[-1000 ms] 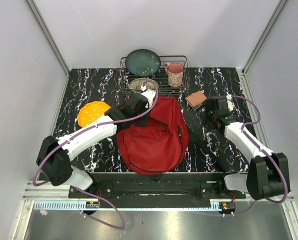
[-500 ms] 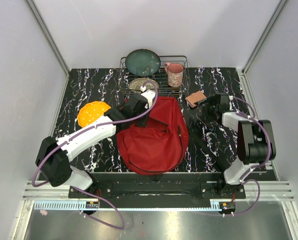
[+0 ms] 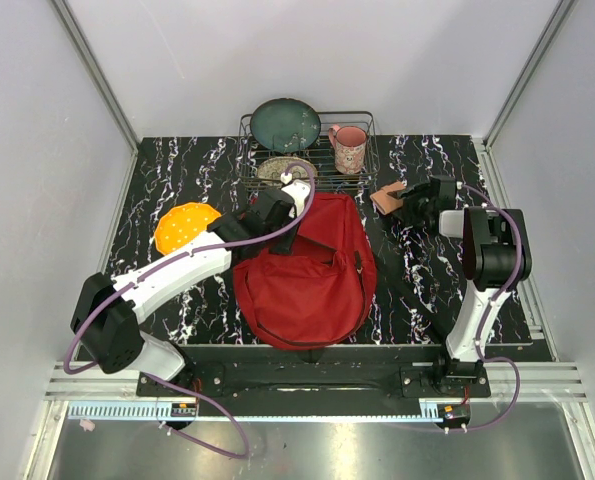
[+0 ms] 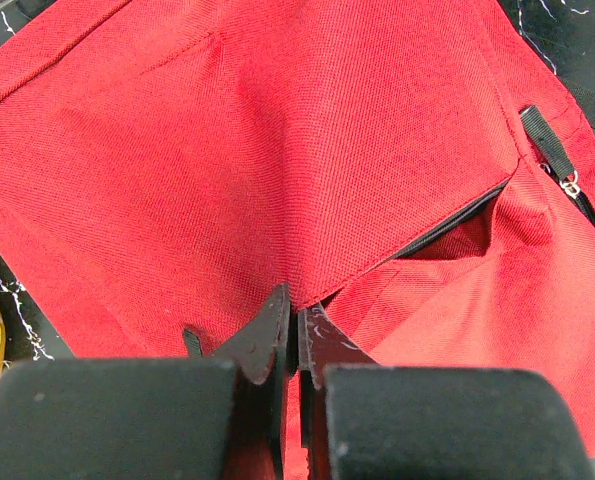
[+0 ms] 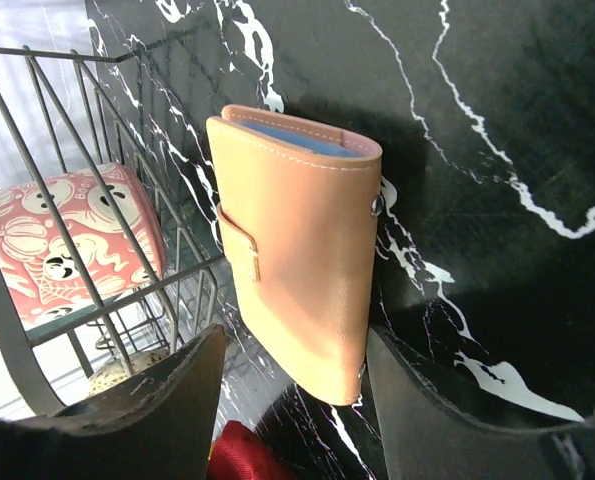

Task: Pack the student bag
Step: Pick up the personal item from the center of the board.

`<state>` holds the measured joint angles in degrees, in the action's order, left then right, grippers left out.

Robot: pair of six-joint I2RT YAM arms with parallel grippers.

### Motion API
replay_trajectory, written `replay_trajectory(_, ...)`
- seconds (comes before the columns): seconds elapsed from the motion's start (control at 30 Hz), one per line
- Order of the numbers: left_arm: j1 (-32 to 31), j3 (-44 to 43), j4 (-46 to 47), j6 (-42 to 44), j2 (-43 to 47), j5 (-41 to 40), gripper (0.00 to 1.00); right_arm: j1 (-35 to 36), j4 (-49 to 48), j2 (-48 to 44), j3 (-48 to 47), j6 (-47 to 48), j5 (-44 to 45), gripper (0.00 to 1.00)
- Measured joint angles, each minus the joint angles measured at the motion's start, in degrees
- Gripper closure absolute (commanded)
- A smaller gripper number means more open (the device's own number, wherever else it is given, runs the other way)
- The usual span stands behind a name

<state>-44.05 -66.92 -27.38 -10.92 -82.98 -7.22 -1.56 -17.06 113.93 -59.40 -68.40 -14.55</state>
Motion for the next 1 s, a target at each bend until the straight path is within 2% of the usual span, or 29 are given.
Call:
replay_trajectory(0.1,0.09,0.0,0.0,0.09,0.0,0.11,1.0,0.0,0.31,0.74,-1.18,0.74,0.04,0.42)
replay_trajectory(0.13,0.11,0.0,0.0,0.11,0.0,0.17,1.0,0.0,0.37,1.11,-1.55,1.11,0.04,0.51)
replay_trajectory(0.37,0.15,0.0,0.0,0.11,0.0,0.48,1.0,-0.02,0.02,3.17,-2.34,3.45,-0.61,0.79)
replay_trajectory(0.47,0.15,0.0,0.0,0.11,0.0,0.61,1.0,-0.02,0.33,3.26,-2.34,4.9,-0.59,0.99)
replay_trajectory(0.77,0.2,0.0,-0.02,0.04,0.0,0.79,1.0,-0.07,0.24,1.92,-0.59,8.57,-1.33,1.0)
replay_trajectory(1.0,0.2,0.04,-0.13,0.04,0.0,0.76,1.0,-0.07,3.19,-9.14,9.94,13.11,-3.63,1.0)
